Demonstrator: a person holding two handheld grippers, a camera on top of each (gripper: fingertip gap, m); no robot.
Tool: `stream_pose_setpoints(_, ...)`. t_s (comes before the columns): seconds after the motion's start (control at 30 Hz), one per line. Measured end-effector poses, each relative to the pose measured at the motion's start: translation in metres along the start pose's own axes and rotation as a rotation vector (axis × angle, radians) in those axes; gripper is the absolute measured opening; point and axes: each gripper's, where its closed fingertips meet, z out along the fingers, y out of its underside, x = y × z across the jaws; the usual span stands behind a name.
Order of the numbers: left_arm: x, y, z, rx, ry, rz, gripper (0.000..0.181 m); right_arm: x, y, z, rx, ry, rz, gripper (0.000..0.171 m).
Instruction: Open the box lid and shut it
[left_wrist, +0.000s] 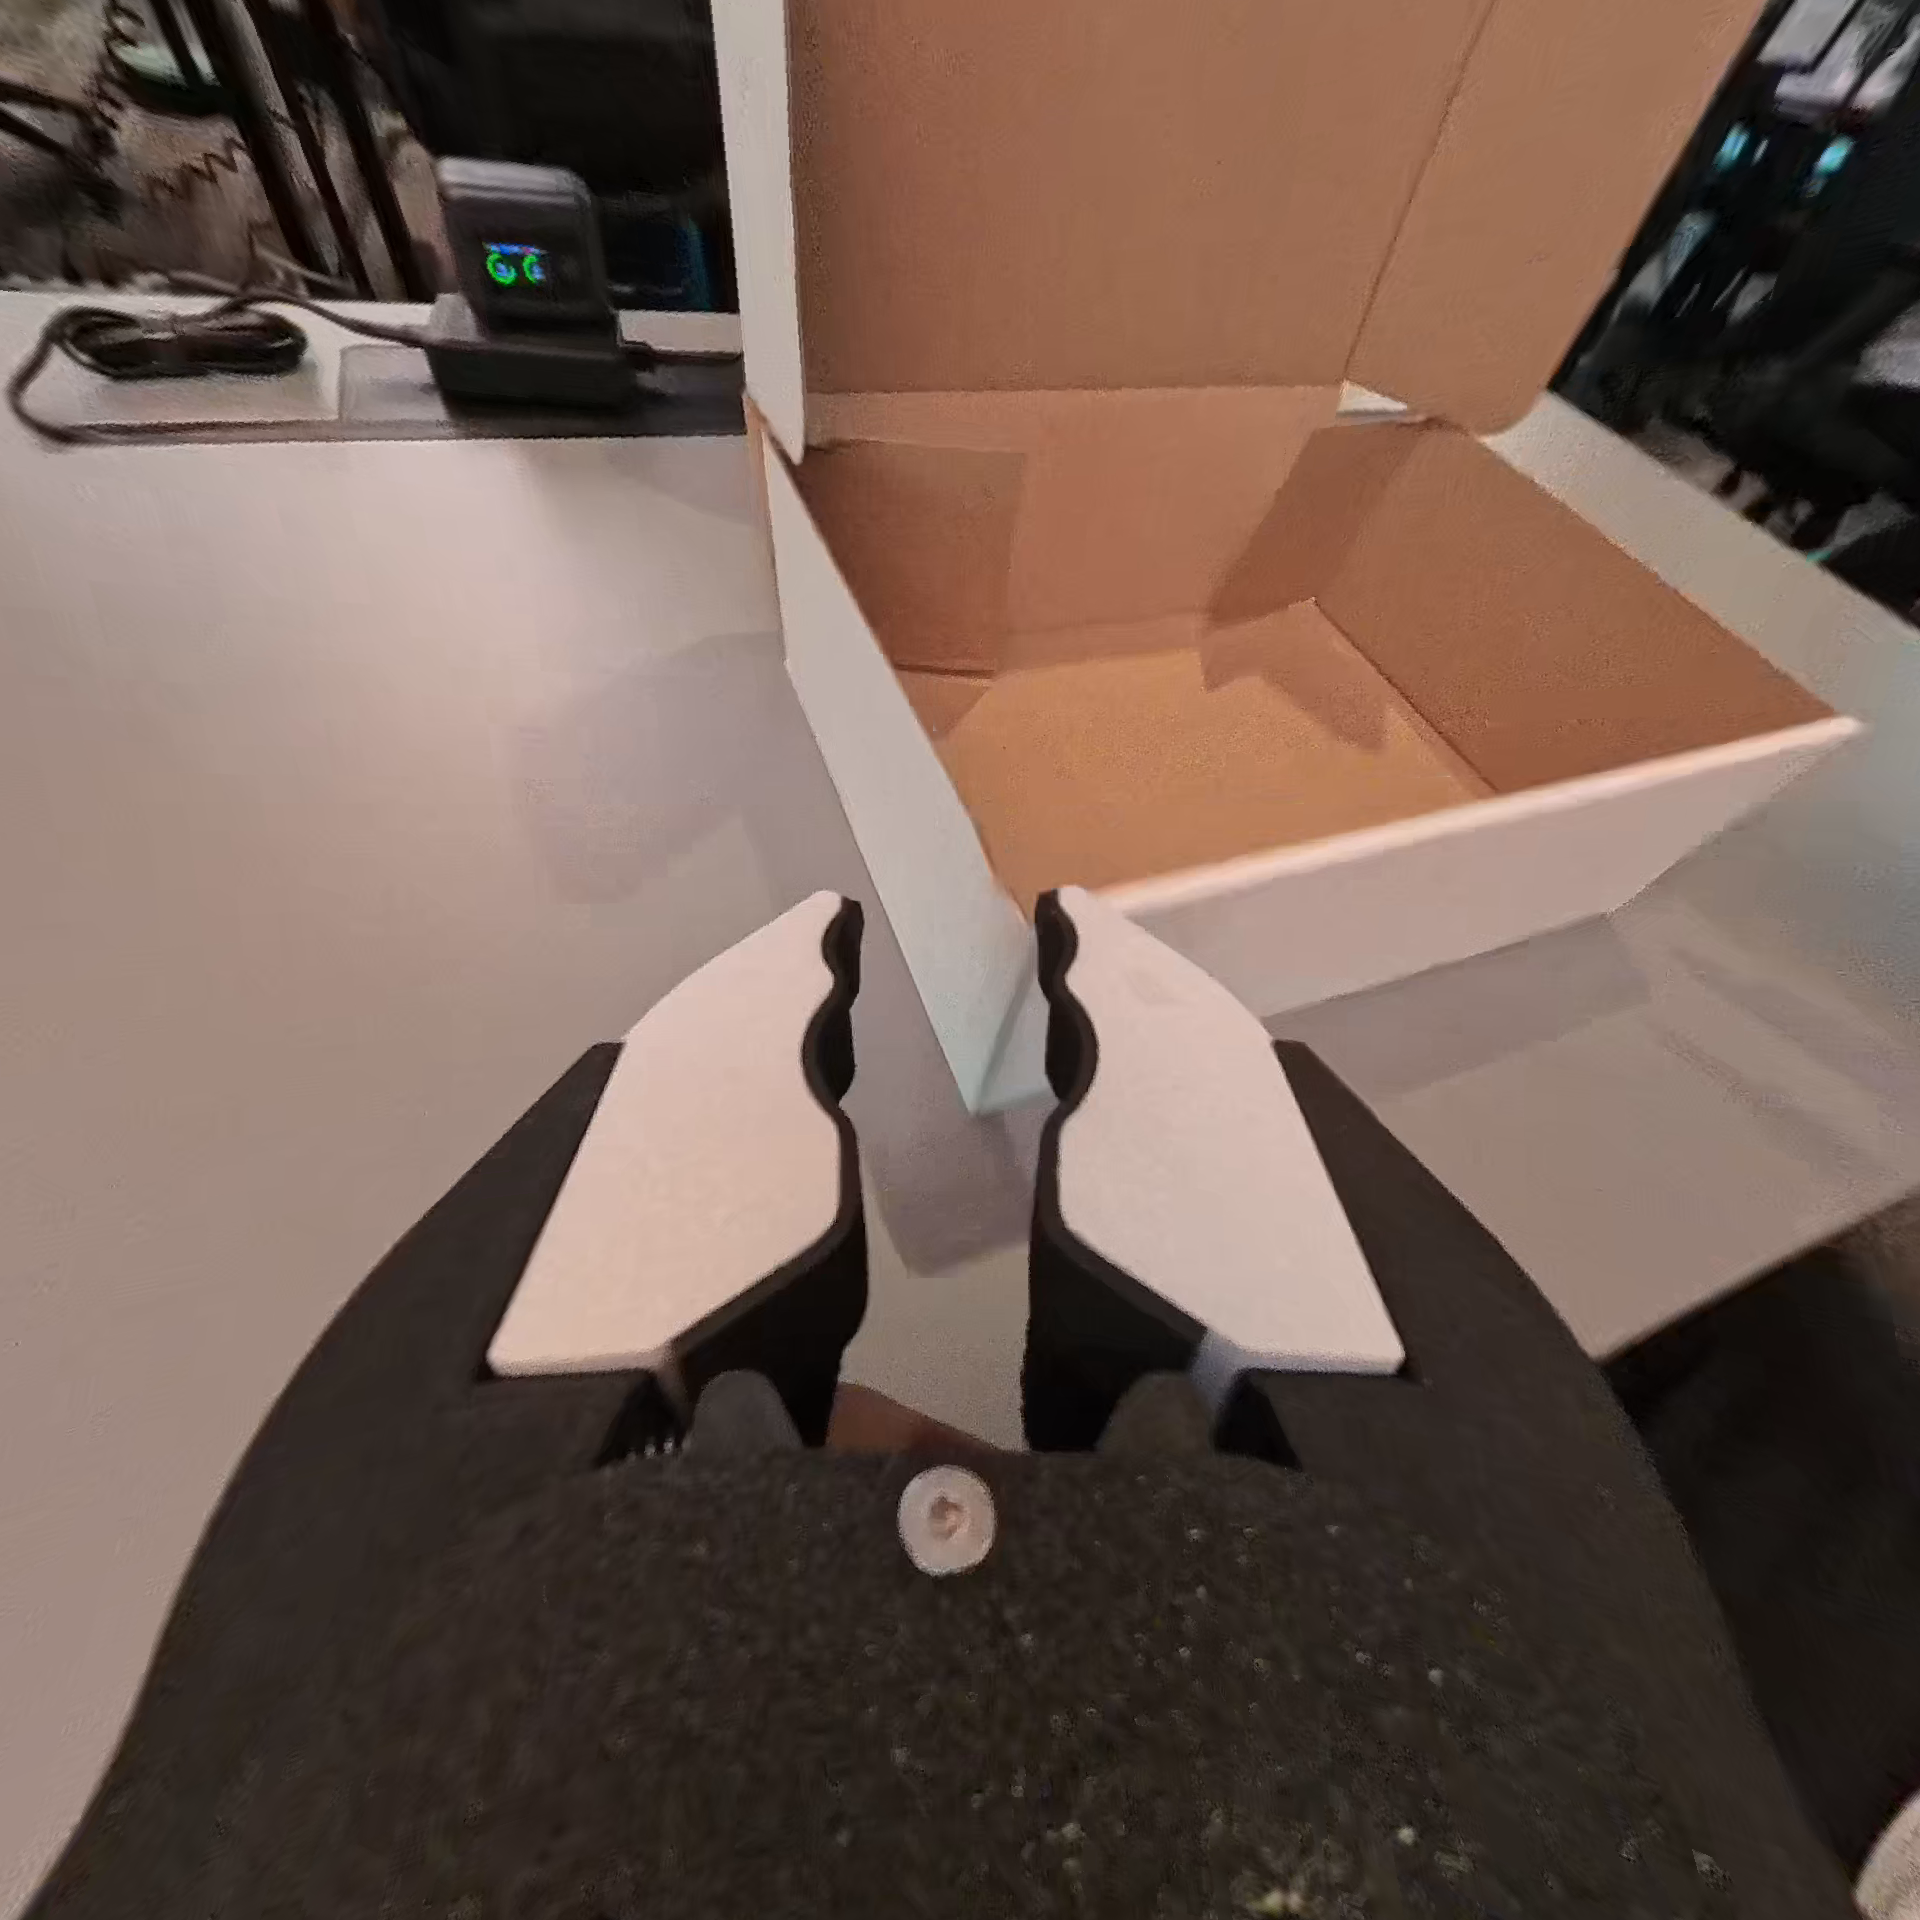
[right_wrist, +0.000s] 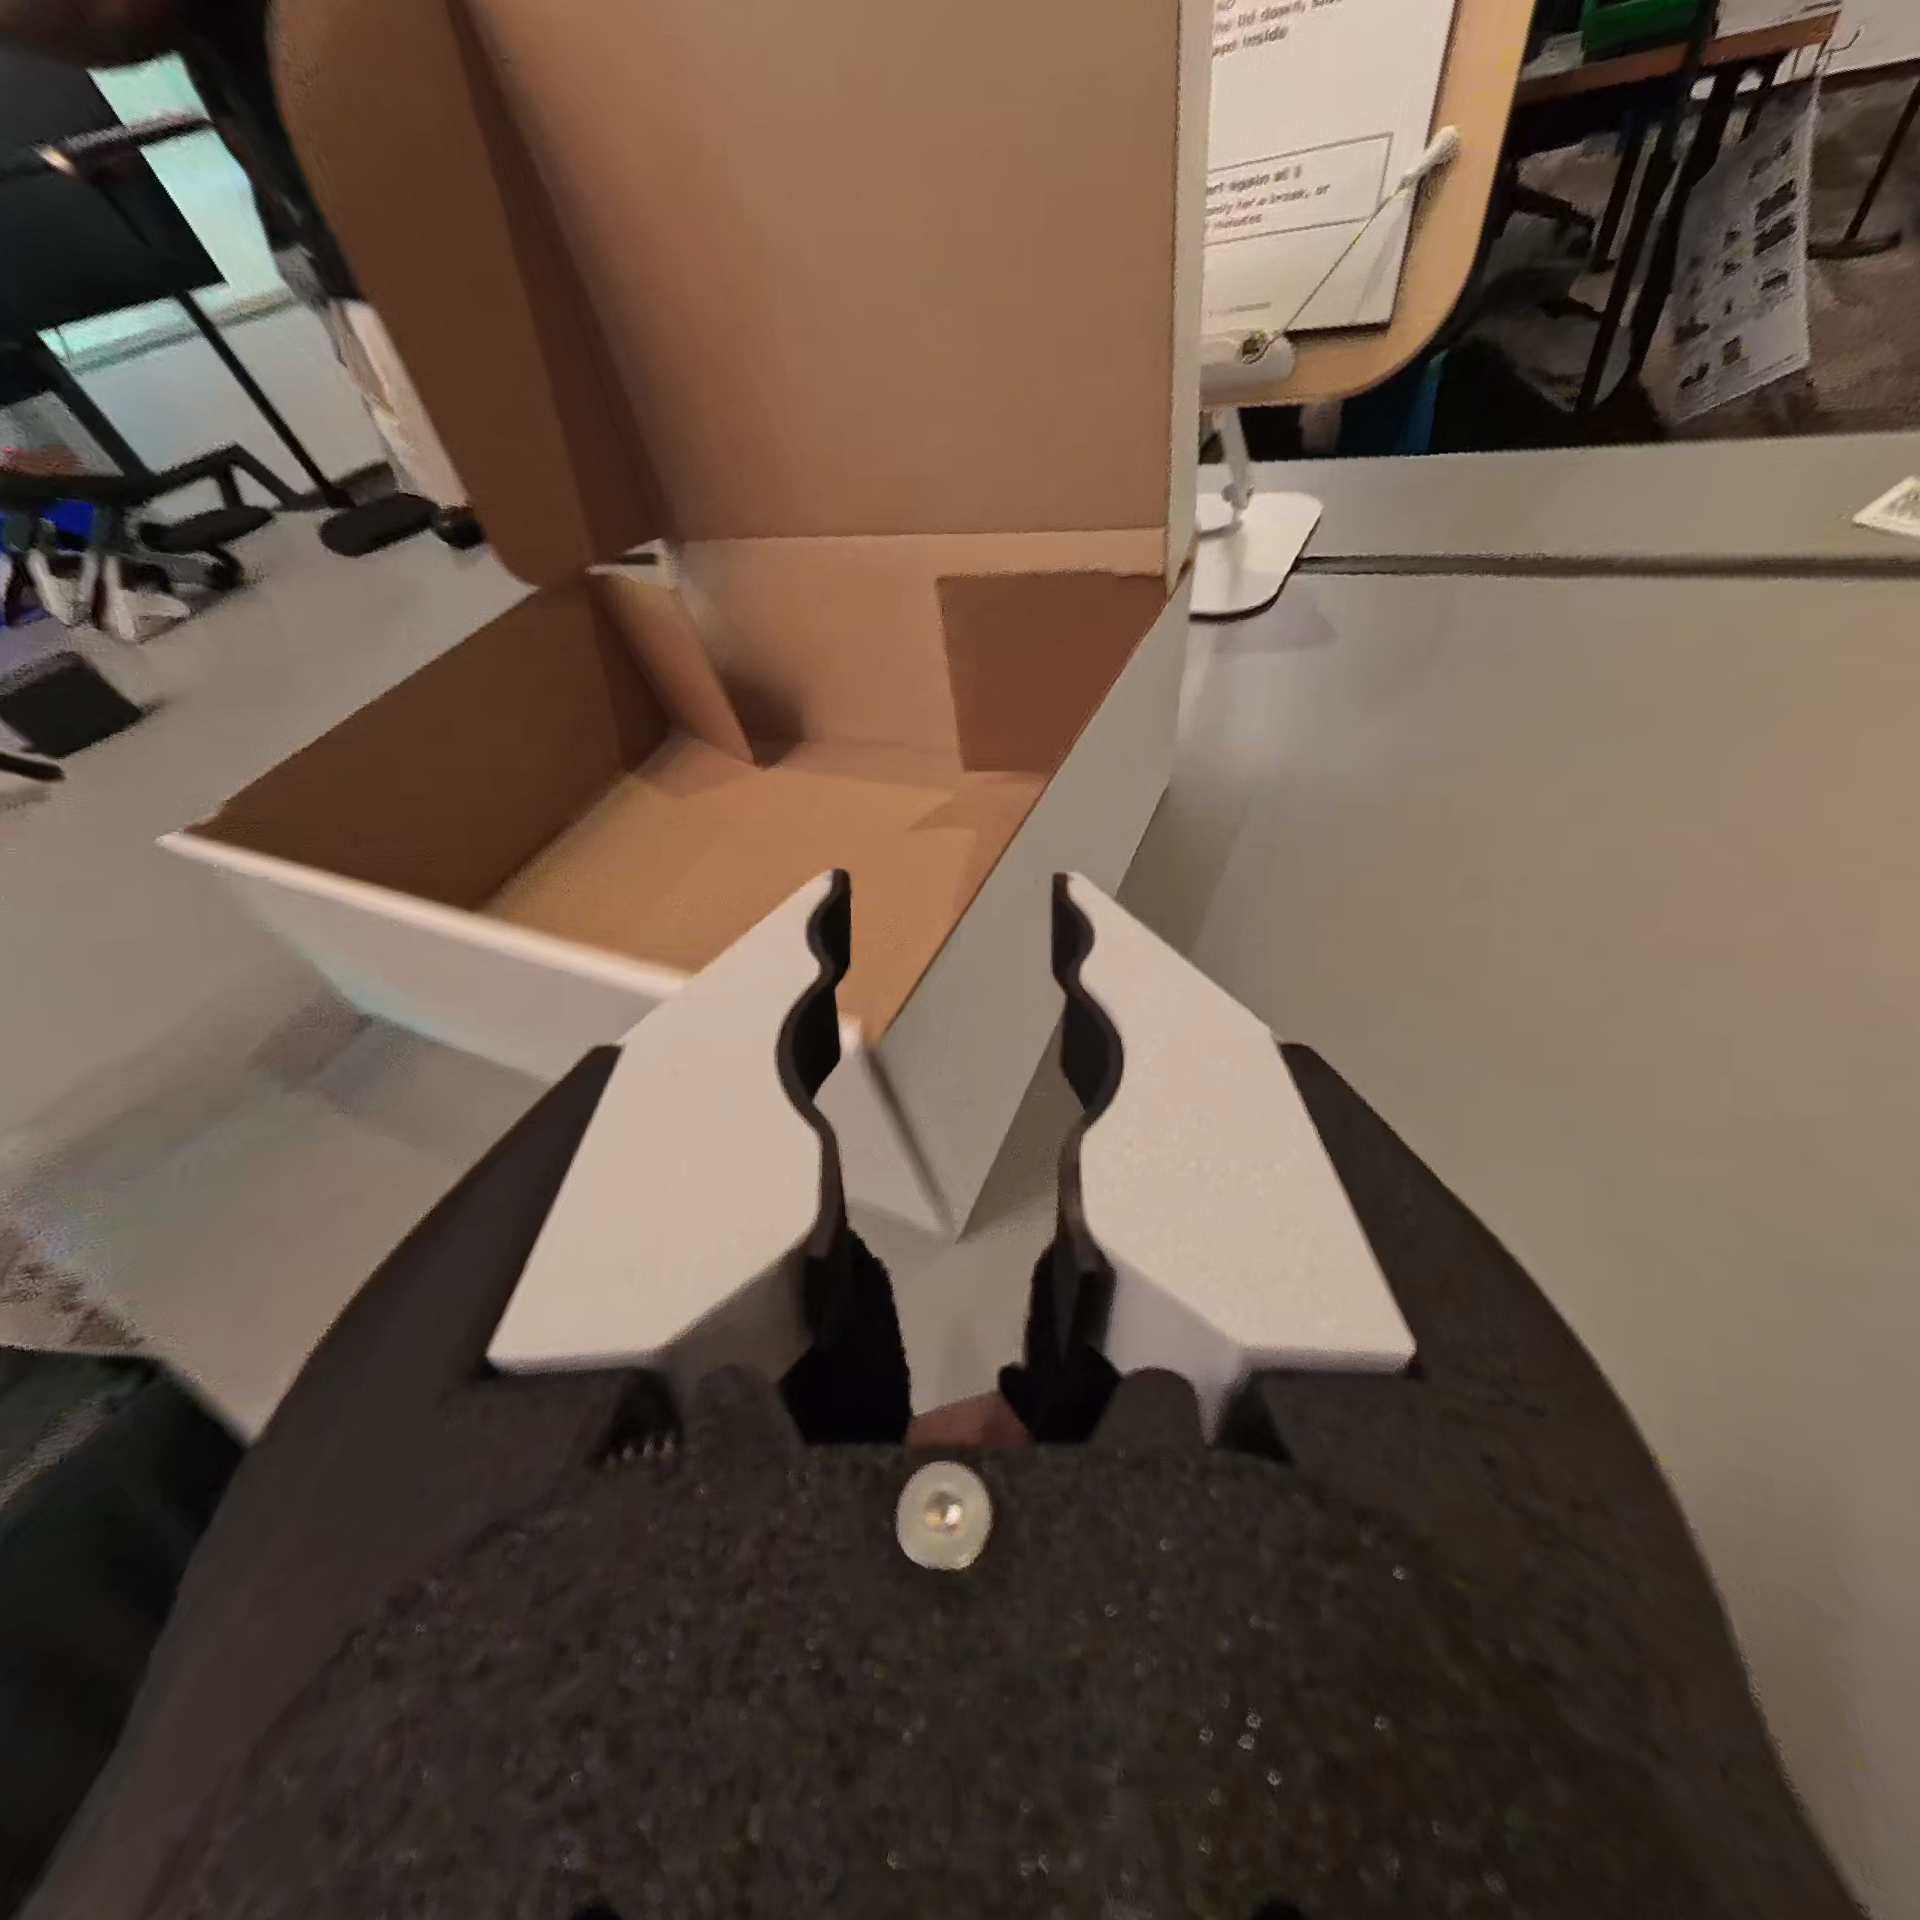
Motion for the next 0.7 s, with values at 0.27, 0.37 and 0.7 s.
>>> stream_pose_setpoints(0.27,-0.018,-0.083,0.109,-0.082,-0.050,0.029,0.038,0.043,-0.043,0.113,-0.125,0.066,-0.026,0.043)
stream_pose_setpoints(0.37,-0.026,-0.099,0.136,-0.094,-0.100,0.004,0.038,0.055,-0.059,0.135,-0.113,0.137,-0.058,0.041)
stream_pose_setpoints(0.7,-0.034,-0.104,0.186,-0.156,-0.212,0.020,0.004,0.073,-0.060,0.162,-0.191,0.255,-0.194,0.001)
